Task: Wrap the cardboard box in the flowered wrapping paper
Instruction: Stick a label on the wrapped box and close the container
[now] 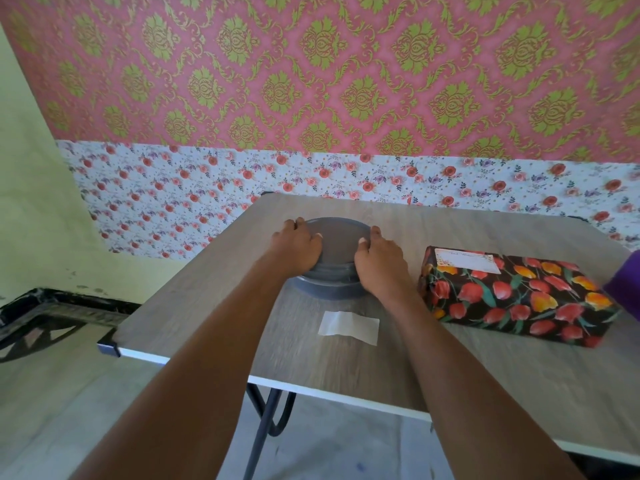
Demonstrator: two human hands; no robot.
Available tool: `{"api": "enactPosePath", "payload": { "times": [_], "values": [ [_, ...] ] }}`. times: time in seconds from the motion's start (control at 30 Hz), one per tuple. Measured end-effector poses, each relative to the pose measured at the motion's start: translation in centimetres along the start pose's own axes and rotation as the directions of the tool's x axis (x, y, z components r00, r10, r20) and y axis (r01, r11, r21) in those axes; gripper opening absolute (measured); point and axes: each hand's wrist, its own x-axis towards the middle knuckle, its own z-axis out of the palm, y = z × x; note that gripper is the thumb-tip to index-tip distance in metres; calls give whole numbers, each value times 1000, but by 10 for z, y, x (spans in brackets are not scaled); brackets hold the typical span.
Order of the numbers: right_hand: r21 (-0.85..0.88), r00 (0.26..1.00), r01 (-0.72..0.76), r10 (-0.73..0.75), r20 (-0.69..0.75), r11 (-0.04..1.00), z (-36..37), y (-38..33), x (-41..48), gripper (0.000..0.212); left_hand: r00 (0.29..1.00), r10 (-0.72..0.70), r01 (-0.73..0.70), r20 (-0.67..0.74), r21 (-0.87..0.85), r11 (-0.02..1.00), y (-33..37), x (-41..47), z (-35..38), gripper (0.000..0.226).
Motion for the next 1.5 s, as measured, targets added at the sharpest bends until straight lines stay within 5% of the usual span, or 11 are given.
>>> {"api": "enactPosePath", "payload": {
  "times": [0.3,0.4,0.5,0.7,0.87,0.97,1.03,1.13,1.23,1.33,1.5],
  "values": [
    [136,985,-118,98,143,984,-8,0,-7,74,981,-143,112,-127,-223,968,-3,-17,4,49],
    [195,970,-150,106,218,969,-17,1,-11,90,936,-188,120,-297,-232,965,5,-35,2,56],
    [198,988,-108,83,132,974,-20,-3,-22,100,871,-210,90,-444,-276,957,8,-53,-1,58],
    [276,996,-87,73,59,957,-20,-2,-33,69,953,-253,113,-168,-578,808,-12,-72,-2,44],
    [346,999,-40,35,19,938,-9,-17,-8,54,979,-175,53,-106,-695,717,-26,-52,-8,74],
    [365,998,-57,45,43,929,4,-31,31,25,994,-61,-13,-86,-672,741,-40,-12,-15,60],
    [360,999,-42,34,29,932,18,-40,68,29,996,-25,-39,-83,-685,727,-56,24,-16,41],
    [275,996,-26,2,86,961,38,-51,118,8,988,-11,-100,-153,-700,707,-76,69,-17,33],
    [217,983,32,-71,172,976,64,-62,168,36,981,-27,-107,-194,-647,755,-91,118,-16,31],
    [157,951,72,-115,288,985,82,-71,207,42,981,-35,-90,-192,-605,791,-100,161,-14,14],
    [142,937,79,-122,326,987,90,-74,231,47,990,-66,-17,-126,-566,825,-106,190,-18,28]
  ]
}}
